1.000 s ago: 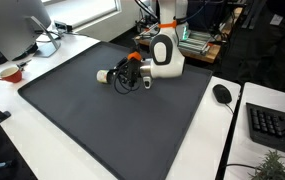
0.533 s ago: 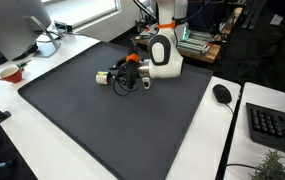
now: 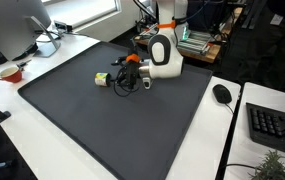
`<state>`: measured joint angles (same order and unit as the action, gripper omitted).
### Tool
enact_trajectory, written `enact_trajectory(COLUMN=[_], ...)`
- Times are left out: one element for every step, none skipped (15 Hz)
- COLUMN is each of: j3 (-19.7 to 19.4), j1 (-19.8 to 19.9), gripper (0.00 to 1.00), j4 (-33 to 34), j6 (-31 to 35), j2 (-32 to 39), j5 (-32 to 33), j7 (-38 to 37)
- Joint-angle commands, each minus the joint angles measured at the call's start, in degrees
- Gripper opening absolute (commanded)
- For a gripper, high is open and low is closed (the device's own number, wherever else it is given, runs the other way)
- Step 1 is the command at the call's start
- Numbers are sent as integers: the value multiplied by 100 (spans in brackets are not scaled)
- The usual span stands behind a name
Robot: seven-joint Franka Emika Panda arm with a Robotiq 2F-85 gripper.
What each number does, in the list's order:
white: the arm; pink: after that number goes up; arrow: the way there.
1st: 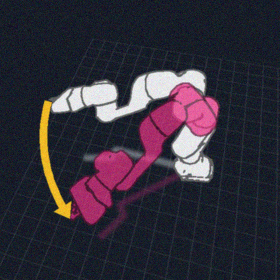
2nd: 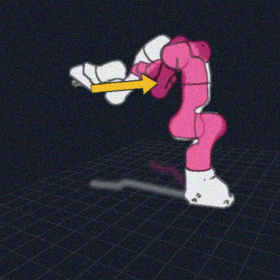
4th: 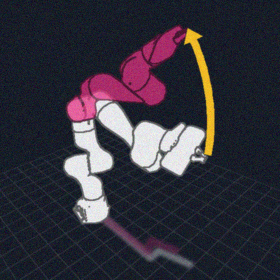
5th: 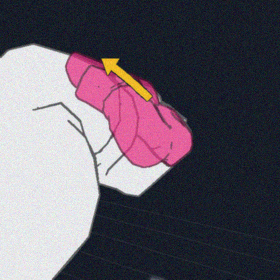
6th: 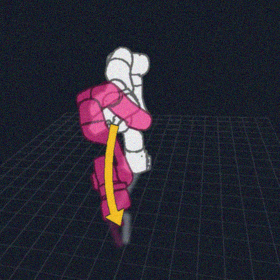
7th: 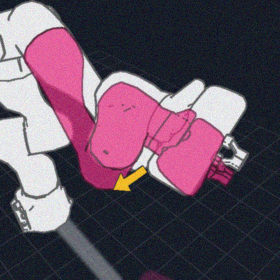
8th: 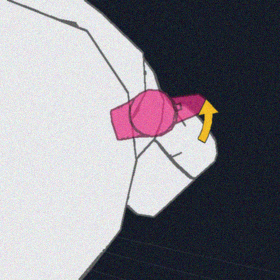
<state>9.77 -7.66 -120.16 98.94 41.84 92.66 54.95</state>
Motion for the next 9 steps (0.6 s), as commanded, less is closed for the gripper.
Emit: enact_trajectory(j3=[73, 99, 135, 193, 259, 351, 464, 492, 520], j1=[4, 2, -12, 18, 62, 152, 295, 330, 370], gripper=[100, 100, 100, 100, 100, 100, 100, 100, 100], j4=[-283, -352, -463, -663, -900, -1194, -1581, -1772, -1960], j6=[156, 182, 147, 205, 332, 600, 1030, 1319, 1612], j2=[-288, -345, -438, -607, -816, -1101, -1539, -1771, -2048], j5=[-81, -80, -160, -229, -256, -299, -424, -505, -651], j7=[109, 110, 114, 106, 75, 5, -54, -79, -146])
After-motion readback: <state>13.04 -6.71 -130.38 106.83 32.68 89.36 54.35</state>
